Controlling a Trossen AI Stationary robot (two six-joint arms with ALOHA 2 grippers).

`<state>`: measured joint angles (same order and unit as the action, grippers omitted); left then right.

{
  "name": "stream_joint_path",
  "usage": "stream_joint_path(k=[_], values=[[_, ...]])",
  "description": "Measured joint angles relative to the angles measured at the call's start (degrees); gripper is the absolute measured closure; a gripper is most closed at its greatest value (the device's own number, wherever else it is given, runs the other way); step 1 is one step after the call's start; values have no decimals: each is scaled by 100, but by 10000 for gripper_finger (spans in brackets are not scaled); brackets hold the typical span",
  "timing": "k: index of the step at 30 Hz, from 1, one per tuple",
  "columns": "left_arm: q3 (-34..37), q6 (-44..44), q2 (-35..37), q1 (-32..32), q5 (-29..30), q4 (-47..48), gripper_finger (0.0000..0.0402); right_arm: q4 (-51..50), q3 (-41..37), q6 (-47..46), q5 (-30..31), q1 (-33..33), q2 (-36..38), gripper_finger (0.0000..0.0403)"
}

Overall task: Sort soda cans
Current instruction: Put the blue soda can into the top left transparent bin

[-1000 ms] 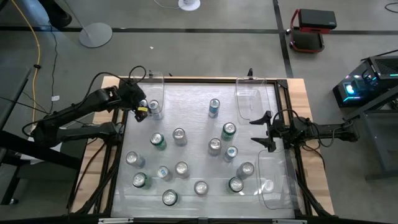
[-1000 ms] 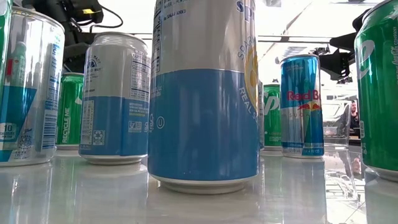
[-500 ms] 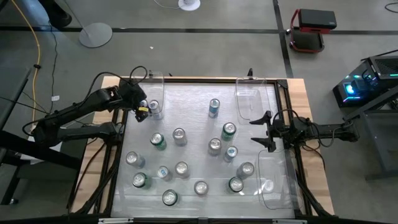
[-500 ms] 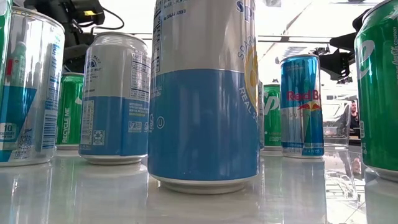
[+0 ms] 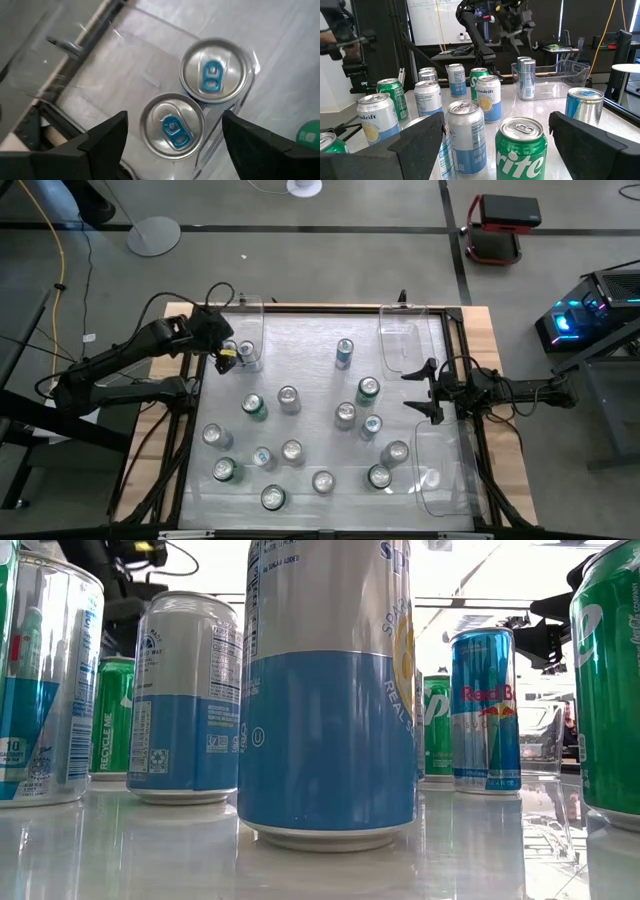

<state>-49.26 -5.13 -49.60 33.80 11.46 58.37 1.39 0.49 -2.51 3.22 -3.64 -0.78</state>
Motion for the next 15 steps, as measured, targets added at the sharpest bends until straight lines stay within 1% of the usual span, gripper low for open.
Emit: stream_joint_path(k=[3,8,12,15], values=[[-471,7,2,-1,4,159,100,0,2,-1,0,0,0,53],[-1118,358,94,-117,-56,131,101,-1,1,-1,-1,-1,0,53],[-1123,835,441,-462,-21,-232,101,-2,0,0,0,-2,0,53],[-871,1228,846,-884,86,-879,101,0,1,0,0,-1,0,53]])
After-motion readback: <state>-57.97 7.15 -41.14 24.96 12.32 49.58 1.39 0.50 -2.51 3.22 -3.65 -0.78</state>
